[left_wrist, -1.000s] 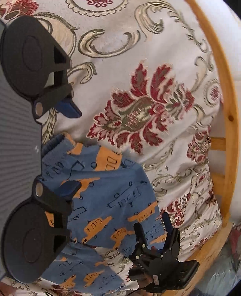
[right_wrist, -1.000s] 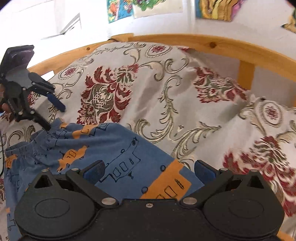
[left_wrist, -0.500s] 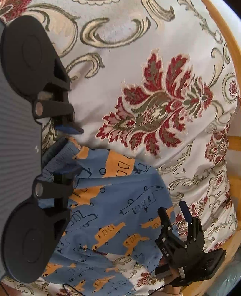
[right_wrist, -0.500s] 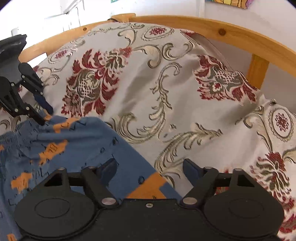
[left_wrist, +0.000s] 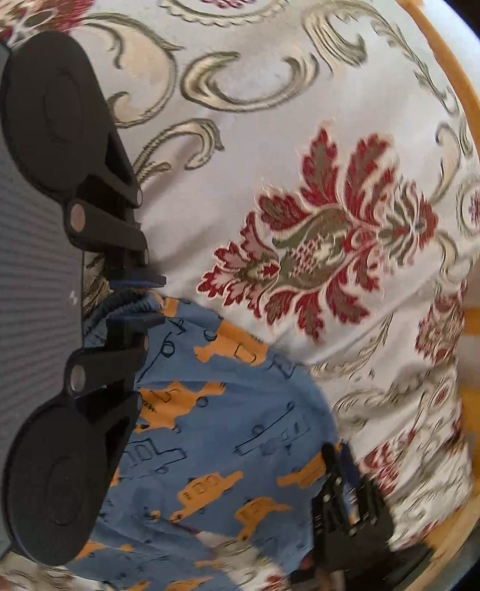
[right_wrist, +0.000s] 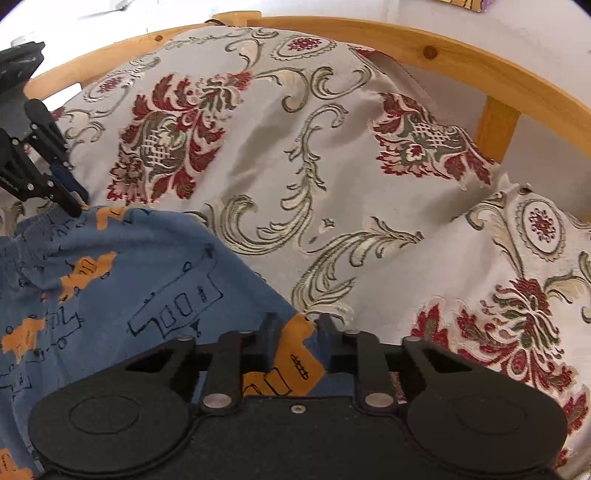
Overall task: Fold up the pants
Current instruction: 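Lift the waistband with both grippers and fold it toward the pant cuffs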
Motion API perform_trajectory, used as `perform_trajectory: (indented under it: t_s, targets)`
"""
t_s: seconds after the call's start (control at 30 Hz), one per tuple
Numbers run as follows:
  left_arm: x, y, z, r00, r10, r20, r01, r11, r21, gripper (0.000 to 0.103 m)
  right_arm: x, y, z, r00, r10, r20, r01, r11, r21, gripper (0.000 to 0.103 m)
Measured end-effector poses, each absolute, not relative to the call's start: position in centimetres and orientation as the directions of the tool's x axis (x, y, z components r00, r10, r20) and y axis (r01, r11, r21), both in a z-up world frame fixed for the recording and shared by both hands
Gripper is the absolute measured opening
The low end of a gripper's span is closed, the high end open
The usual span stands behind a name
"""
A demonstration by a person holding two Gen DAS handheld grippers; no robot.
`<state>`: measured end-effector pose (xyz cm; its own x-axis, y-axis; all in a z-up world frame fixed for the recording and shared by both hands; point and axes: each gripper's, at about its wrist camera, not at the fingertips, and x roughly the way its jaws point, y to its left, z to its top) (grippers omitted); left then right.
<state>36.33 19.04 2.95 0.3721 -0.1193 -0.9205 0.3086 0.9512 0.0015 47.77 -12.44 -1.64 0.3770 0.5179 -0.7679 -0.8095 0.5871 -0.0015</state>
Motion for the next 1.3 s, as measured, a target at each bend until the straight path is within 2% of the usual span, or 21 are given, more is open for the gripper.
perform_trajectory:
  t_s: [0.2, 0.3, 0.57, 0.77, 0.93, 1.3]
  targets:
    - [34.6, 17.5, 3.5, 0.515, -0.012, -0.857, 0.262, 0.954, 0.144, 0.012, 46.5, -12.4, -1.2, 0.430, 0.507, -0.747, -0.804, 0.592, -0.061, 0.003]
    - [33.5, 17.7, 4.1, 0.565, -0.015, -0.825, 0.231, 0.963, 0.142, 0.012, 45.6, -12.5, -0.9, 0.462, 0.506, -0.728, -0.797, 0.597, -0.091, 0.002]
    - [33.0, 19.6, 5.2, 0.581, -0.047, -0.812, 0.186, 0.980, 0.077, 0.012, 43.6, -13.3, -0.9, 0.486, 0.493, -0.722, -0.791, 0.599, -0.125, 0.002]
    - [32.7, 17.8, 5.4, 0.634, 0.042, -0.772, 0.177, 0.964, 0.198, 0.011, 42.9, -13.3, -1.4, 0.503, 0.483, -0.717, -0.780, 0.611, -0.136, 0.001]
    - [30.0, 15.5, 5.9, 0.753, 0.093, -0.652, 0.166, 0.931, 0.325, 0.011, 41.5, -13.8, -0.8, 0.553, 0.481, -0.680, -0.749, 0.645, -0.152, 0.000]
    - [21.6, 14.4, 5.3, 0.907, 0.052, -0.418, 0.191, 0.835, 0.517, 0.011, 29.5, -16.3, 2.5, 0.727, 0.476, -0.495, -0.661, 0.680, -0.317, 0.000]
